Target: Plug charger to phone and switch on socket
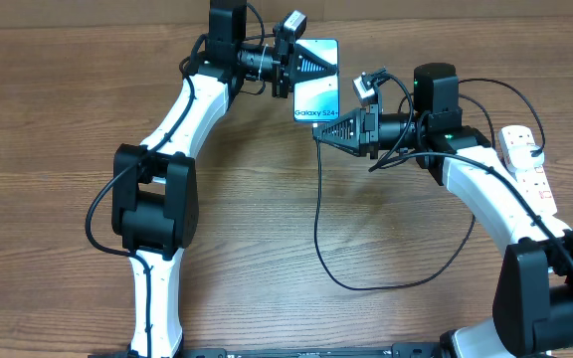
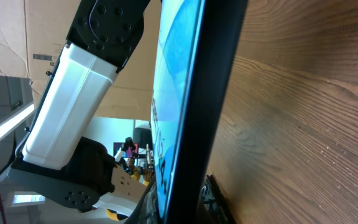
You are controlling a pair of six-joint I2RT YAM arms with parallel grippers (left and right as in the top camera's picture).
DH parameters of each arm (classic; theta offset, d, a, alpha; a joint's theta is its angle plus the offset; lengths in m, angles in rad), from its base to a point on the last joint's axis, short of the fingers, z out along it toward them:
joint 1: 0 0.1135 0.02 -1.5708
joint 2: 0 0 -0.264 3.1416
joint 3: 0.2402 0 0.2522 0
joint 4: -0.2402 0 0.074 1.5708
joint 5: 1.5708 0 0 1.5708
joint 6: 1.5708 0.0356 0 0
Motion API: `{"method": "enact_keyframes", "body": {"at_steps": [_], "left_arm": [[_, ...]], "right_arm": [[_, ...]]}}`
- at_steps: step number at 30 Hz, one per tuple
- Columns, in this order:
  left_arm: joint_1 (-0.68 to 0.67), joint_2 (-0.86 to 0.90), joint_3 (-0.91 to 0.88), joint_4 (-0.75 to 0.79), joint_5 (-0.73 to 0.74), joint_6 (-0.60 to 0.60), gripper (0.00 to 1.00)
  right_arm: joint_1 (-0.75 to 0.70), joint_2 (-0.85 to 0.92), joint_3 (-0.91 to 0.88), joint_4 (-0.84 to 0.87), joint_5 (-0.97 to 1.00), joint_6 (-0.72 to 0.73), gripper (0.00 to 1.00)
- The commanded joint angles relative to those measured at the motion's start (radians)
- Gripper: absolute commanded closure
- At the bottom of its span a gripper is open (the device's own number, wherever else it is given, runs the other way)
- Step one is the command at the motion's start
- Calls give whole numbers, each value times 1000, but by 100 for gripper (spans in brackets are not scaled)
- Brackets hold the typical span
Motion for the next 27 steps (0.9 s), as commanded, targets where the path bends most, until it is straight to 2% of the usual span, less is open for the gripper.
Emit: {"method": "enact_keyframes", "body": {"at_steps": [1, 27], "left_arm": [[-1, -26, 5, 5, 28, 28, 96], [-1, -26, 5, 5, 65, 50, 96]], "right_arm": [[-11, -13, 9, 11, -7, -6, 96], [-14, -13, 9, 45, 48, 40, 96]]}}
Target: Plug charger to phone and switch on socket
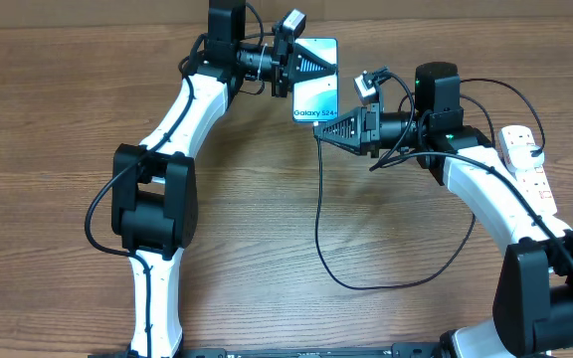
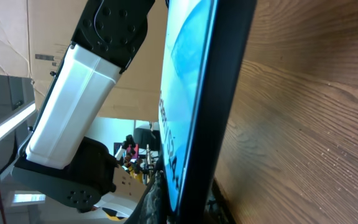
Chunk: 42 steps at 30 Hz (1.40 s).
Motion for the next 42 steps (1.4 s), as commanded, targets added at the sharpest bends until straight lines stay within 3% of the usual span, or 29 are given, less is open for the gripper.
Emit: {"method": "enact_keyframes", "body": {"at_steps": [1, 31, 42], "left_arm": [[-5, -26, 5, 4, 63, 27, 96], [-29, -26, 5, -31, 43, 22, 96], [-32, -26, 5, -31, 95, 23, 96]], "right_arm": [[-10, -13, 9, 22, 55, 27, 96], [2, -12, 9, 106, 264, 181, 96], [12, -12, 9, 157, 236, 144, 96]]}}
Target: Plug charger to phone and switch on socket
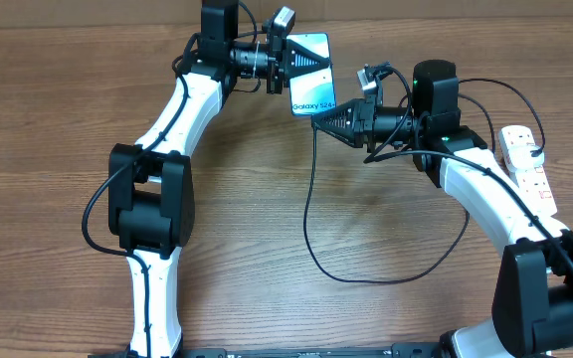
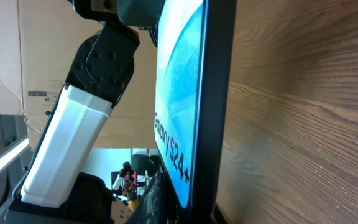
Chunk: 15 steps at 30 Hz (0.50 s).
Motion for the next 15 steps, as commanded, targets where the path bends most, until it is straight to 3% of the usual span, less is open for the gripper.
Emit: {"method": "enact_keyframes", "body": {"at_steps": [1, 15], "left_arm": [[-50, -26, 5, -7, 170, 24, 96], [-64, -26, 5, -31, 170, 24, 96]], "right_arm": [[-6, -12, 21, 36, 80, -42, 96], [-39, -12, 21, 53, 20, -74, 96]]}}
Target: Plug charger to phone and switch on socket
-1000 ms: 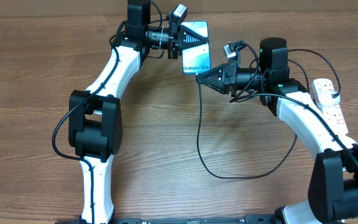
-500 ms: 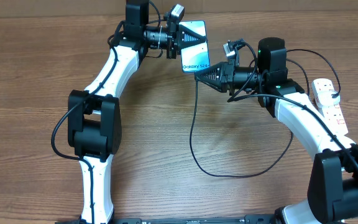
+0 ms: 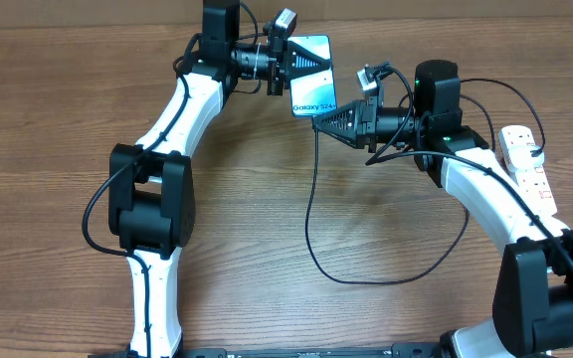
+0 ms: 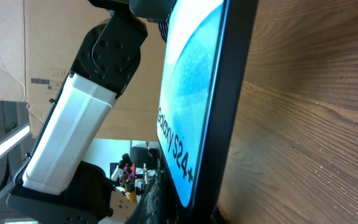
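Observation:
My left gripper (image 3: 300, 62) is shut on the top part of the phone (image 3: 312, 86), which hangs above the table at the far middle with its blue "Galaxy S24+" screen lit. The right gripper (image 3: 318, 120) is shut on the charger plug at the phone's lower edge. Whether the plug sits in the port is hidden. The black cable (image 3: 308, 214) drops from there and loops over the table. In the right wrist view the phone (image 4: 194, 106) fills the middle, edge on. The white socket strip (image 3: 523, 157) lies at the right edge.
The cable loop (image 3: 366, 280) lies across the middle of the wooden table (image 3: 58, 199) and runs back up toward the right arm (image 3: 485, 199). The left arm's white link (image 4: 73, 124) shows behind the phone. A cardboard wall (image 4: 5, 56) stands beyond.
Almost nothing has moved in the overhead view. In the right wrist view the phone now sits slightly to the right and leans a little more; both grips are unchanged.
At first my left gripper held the phone over the far middle, with the right gripper holding the plug just under its lower edge. A second later they stood much the same. By half a second ago both had shifted slightly up and left, the cable loop following.

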You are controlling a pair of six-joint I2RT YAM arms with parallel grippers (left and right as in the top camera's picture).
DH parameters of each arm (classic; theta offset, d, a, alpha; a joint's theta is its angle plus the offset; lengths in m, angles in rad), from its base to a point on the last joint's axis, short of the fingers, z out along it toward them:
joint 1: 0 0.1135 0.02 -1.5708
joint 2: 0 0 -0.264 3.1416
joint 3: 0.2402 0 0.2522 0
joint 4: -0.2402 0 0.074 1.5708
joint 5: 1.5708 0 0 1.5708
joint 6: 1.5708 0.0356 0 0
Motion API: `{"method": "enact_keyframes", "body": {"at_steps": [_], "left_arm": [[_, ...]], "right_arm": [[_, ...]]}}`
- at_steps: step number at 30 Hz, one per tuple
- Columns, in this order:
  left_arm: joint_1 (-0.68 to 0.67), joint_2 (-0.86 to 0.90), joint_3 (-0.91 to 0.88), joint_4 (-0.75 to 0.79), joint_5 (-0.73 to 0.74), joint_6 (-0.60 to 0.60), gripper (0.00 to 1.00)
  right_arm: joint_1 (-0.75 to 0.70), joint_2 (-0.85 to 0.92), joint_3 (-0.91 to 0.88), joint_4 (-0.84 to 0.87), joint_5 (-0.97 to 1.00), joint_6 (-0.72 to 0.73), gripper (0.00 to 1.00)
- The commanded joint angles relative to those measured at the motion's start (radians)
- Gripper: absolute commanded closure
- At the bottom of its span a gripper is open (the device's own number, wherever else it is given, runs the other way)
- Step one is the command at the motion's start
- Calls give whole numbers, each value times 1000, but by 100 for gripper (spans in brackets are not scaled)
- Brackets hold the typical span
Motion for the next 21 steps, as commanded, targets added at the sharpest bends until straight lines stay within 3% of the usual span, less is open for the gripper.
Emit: {"method": "enact_keyframes", "body": {"at_steps": [1, 6, 7, 9, 13, 16, 21], "left_arm": [[-62, -26, 5, -8, 161, 28, 96], [-62, -26, 5, -11, 161, 28, 96], [-62, -26, 5, -11, 161, 28, 96], [-62, -26, 5, -10, 161, 28, 96], [-59, -26, 5, -10, 161, 32, 96], [-51, -26, 5, -10, 161, 54, 96], [-33, -26, 5, -10, 161, 71, 96]], "right_arm": [[-28, -12, 24, 52, 64, -29, 96], [-28, -11, 24, 55, 65, -29, 96], [-28, -11, 24, 55, 65, -29, 87], [-28, -11, 24, 56, 62, -29, 41], [-29, -11, 24, 55, 37, -30, 26], [-35, -11, 24, 55, 0, -45, 8], [-70, -11, 24, 2, -53, -94, 6]]}}
